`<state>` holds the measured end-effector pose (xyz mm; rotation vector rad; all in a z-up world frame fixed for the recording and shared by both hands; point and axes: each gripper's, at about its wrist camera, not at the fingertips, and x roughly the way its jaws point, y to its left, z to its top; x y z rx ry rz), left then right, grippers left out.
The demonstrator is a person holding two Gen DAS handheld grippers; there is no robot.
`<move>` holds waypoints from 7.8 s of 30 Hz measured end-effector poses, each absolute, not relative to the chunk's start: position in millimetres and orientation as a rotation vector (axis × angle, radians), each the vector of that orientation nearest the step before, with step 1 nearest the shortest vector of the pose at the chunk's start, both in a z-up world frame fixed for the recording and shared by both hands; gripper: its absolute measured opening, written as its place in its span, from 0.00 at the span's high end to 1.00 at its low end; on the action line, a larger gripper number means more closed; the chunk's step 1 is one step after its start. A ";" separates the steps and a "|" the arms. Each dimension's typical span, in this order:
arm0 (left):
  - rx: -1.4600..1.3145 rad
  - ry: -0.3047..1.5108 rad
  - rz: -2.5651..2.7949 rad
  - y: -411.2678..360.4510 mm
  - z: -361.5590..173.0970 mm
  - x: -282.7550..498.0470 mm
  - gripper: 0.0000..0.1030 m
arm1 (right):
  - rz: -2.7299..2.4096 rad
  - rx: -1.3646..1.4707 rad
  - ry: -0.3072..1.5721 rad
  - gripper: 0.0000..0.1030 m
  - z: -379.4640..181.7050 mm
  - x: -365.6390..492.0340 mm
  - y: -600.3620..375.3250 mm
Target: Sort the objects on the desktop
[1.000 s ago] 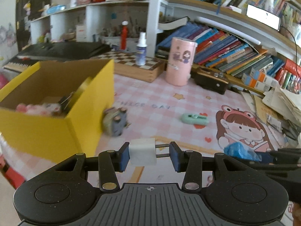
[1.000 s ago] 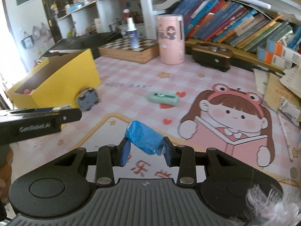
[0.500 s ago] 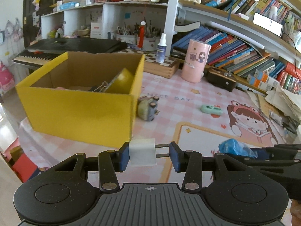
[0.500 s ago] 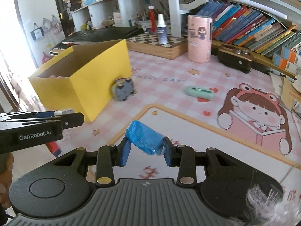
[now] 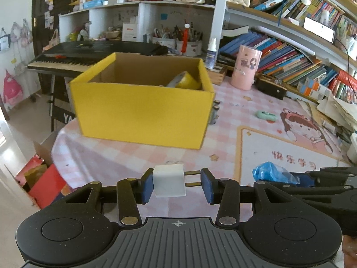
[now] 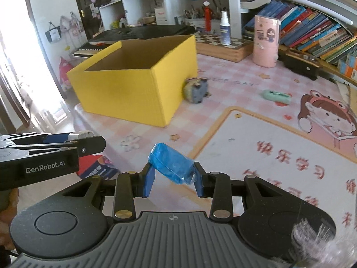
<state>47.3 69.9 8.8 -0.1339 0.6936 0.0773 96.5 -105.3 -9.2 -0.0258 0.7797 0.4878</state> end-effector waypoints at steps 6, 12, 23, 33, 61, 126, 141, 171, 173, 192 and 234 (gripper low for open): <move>-0.122 0.690 0.083 94.7 9.5 26.2 0.59 | 0.505 -0.018 0.781 0.67 -11.8 72.1 -75.6; -0.123 0.681 0.087 116.0 9.2 8.8 0.59 | 0.515 -0.018 0.775 0.67 -12.3 55.1 -53.2; -0.154 0.646 0.097 141.6 11.4 -9.9 0.59 | 0.547 -0.066 0.758 0.67 -6.3 37.6 -21.2; -0.188 0.622 0.130 160.7 13.1 -16.1 0.59 | 0.581 -0.103 0.753 0.67 -3.0 32.2 -0.9; -0.199 0.481 0.197 186.0 50.3 67.1 0.59 | 0.605 -0.077 0.589 0.68 50.2 136.0 15.4; -0.028 0.789 0.306 160.4 2.8 244.5 0.60 | 1.123 -0.837 0.623 0.68 -19.5 345.2 81.3; -0.045 0.789 0.325 165.9 3.1 248.9 0.51 | 1.202 -0.849 0.602 0.63 -16.7 357.5 95.6; -0.131 0.551 0.278 167.6 53.9 157.7 0.29 | 0.786 -0.432 0.400 0.38 52.3 261.4 8.6; -0.141 0.544 0.277 170.2 54.3 151.0 0.28 | 0.739 -0.386 0.387 0.38 53.4 252.6 0.9; -0.153 0.543 0.293 174.5 39.7 66.3 0.28 | 0.359 -0.084 0.479 0.38 33.3 139.8 -32.0; -0.076 0.663 0.147 129.2 6.7 -13.6 0.13 | 0.291 -0.142 0.652 0.21 -8.5 14.0 -35.5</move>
